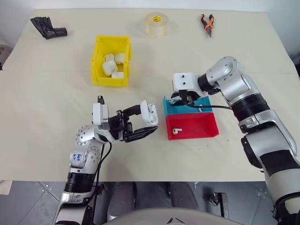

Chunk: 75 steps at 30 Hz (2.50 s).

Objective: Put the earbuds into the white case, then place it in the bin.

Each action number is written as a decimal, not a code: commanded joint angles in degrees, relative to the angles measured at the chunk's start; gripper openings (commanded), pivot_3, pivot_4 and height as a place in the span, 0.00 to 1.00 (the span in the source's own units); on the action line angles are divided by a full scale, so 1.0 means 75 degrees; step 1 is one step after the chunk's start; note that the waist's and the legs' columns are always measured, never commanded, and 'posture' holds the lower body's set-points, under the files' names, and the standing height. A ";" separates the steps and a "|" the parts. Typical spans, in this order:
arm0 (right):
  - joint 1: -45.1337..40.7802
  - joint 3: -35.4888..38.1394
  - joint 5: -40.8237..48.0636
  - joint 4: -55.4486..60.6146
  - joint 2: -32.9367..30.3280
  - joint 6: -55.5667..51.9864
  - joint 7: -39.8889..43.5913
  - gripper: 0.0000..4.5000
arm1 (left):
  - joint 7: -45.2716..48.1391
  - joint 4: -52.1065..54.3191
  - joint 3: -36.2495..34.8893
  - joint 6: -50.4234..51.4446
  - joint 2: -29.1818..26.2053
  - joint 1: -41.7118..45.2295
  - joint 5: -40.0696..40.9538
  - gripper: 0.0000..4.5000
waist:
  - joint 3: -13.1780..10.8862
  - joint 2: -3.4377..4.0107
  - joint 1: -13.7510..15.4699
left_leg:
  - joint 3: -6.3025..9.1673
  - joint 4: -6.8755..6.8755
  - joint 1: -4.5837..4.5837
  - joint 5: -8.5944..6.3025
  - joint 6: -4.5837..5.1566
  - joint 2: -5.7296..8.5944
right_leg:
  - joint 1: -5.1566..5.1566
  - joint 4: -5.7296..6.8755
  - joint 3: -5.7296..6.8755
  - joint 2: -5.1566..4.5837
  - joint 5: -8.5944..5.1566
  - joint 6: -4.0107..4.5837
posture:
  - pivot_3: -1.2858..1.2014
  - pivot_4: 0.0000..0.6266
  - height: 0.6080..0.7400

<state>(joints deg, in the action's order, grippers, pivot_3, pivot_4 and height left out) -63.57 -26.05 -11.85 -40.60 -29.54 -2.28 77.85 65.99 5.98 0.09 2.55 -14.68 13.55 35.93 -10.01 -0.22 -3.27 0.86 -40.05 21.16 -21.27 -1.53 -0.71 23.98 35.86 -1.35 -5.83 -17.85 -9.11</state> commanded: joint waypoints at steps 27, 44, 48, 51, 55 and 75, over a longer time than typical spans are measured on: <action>0.1791 0.2791 0.2312 0.3786 -0.1026 -0.2297 -0.0398 0.11 | -0.0058 -0.0041 -0.0081 0.0057 0.0030 0.0416 0.0138 0.62 | -0.0002 0.0003 0.0127 | 0.0011 0.0001 0.0008 0.0000 0.0001 0.0007 | -0.0004 -0.0004 0.0029 -0.0014 0.0000 0.0000 | 0.52 0.24 1.00; 0.4820 0.6255 1.0086 0.8927 0.0493 -0.6951 -0.4094 0.11 | 0.0522 -0.1191 0.0047 0.0155 0.0372 0.1569 0.0136 0.62 | -0.0003 0.0003 0.0281 | 0.0024 -0.0002 0.0003 -0.0002 0.0005 0.0012 | -0.0023 -0.0007 0.0046 -0.0019 0.0000 0.0000 | 0.52 0.24 1.00; 0.5203 0.5975 1.0695 0.9420 0.0795 -0.6776 -0.4960 0.11 | 0.0606 -0.1341 0.0117 0.0181 0.0541 0.1775 0.0112 0.62 | -0.0003 0.0003 0.0244 | 0.0023 0.0000 0.0002 -0.0002 0.0005 0.0012 | -0.0023 -0.0007 0.0046 -0.0015 0.0000 0.0000 | 0.52 0.24 1.00; 0.5441 0.5700 1.0849 0.9646 0.0971 -0.6581 -0.5334 0.11 | 0.0598 -0.1400 0.0165 0.0191 0.0665 0.1884 0.0108 0.62 | -0.0003 0.0004 0.0242 | 0.0021 0.0001 0.0002 -0.0003 0.0006 0.0012 | -0.0023 -0.0007 0.0044 -0.0013 0.0000 0.0000 | 0.52 0.24 1.00; 0.5764 0.5294 1.0625 0.9833 0.1080 -0.6229 -0.5450 0.11 | 0.0541 -0.1431 0.0173 0.0213 0.0810 0.1974 0.0094 0.62 | -0.0003 0.0003 0.0242 | 0.0022 0.0001 0.0002 -0.0003 0.0007 0.0013 | -0.0023 -0.0006 0.0044 -0.0013 0.0000 0.0000 | 0.52 0.24 1.00; 0.7001 0.4101 0.9137 0.9548 0.0658 -0.4711 -0.4710 0.11 | 0.0458 -0.1262 0.0120 0.0288 0.0936 0.1954 0.0073 0.62 | -0.0003 0.0003 0.0252 | 0.0021 0.0000 0.0000 -0.0004 0.0011 0.0016 | -0.0032 -0.0012 0.0044 -0.0010 0.0000 0.0000 | 0.52 0.24 1.00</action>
<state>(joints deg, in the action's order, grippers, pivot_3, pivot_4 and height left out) -12.46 5.67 58.32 31.44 -23.32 -37.23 41.81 69.69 -5.47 1.63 5.48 -8.16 27.03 34.99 -10.03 -0.20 -1.38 1.02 -40.05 21.15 -21.30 -1.44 -0.58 23.73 35.75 -1.02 -5.90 -17.85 -9.11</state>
